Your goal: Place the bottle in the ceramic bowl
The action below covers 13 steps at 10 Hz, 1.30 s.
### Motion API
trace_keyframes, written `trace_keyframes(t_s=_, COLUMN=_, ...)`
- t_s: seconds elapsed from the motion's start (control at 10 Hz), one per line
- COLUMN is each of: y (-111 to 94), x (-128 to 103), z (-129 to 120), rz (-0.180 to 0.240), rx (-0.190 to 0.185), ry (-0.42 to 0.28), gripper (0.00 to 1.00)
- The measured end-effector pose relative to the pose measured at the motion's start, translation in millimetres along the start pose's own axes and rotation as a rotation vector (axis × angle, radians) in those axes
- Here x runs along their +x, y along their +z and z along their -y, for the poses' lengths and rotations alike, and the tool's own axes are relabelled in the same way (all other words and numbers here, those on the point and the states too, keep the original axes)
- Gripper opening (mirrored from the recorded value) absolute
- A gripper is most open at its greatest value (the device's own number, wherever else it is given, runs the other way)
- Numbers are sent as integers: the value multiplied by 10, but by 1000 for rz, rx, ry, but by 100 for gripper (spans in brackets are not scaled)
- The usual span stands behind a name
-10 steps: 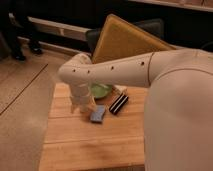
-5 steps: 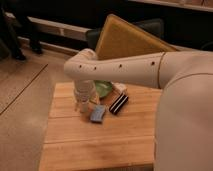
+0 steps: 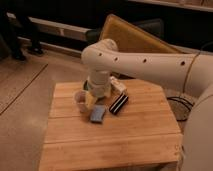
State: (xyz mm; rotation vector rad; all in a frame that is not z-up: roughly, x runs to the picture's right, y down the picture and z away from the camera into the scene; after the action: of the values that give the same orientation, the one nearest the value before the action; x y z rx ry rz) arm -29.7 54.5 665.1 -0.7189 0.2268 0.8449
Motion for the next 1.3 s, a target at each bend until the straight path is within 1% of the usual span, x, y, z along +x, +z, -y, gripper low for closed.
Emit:
trace_keyframes(t_s=0.2, y=-45, x=40, z=67, rz=2, rx=2, ry=-41, gripper=65)
trace_keyframes(t_s=0.3, y=-39, x=-11, z=133, rz=14, rx=18, ry=-65, gripper=65)
trace_keyframes(t_s=0.4, y=-54, x=-99, z=308, rz=45, rx=51, ry=-100, gripper=65)
trace_keyframes(t_s=0.5, y=-86, x=-155, z=654, rz=77, rx=106, ry=-125, gripper=65)
trace_keyframes(t_s=0.6, y=-161, x=-208, z=1102, rz=125, rx=165, ry=-150, gripper=65)
trace_keyframes(t_s=0.7, y=-214, x=-247, z=1396, rz=166, rx=194, ry=-166, gripper=65)
trace_keyframes(t_s=0.8, y=-264, x=-288, z=1598, rz=209, rx=208, ry=-179, gripper=65)
trace_keyframes(t_s=0.9, y=-320, x=-298, z=1856, rz=256, rx=227, ry=-186, gripper=65)
trace_keyframes(t_s=1.0, y=-352, x=-285, z=1983, rz=276, rx=238, ry=-186, gripper=65)
trace_keyframes(t_s=1.1, y=-358, x=-293, z=1993, rz=281, rx=239, ry=-188, gripper=65)
trace_keyframes(t_s=1.3, y=-359, x=-314, z=1940, rz=274, rx=240, ry=-197, gripper=65)
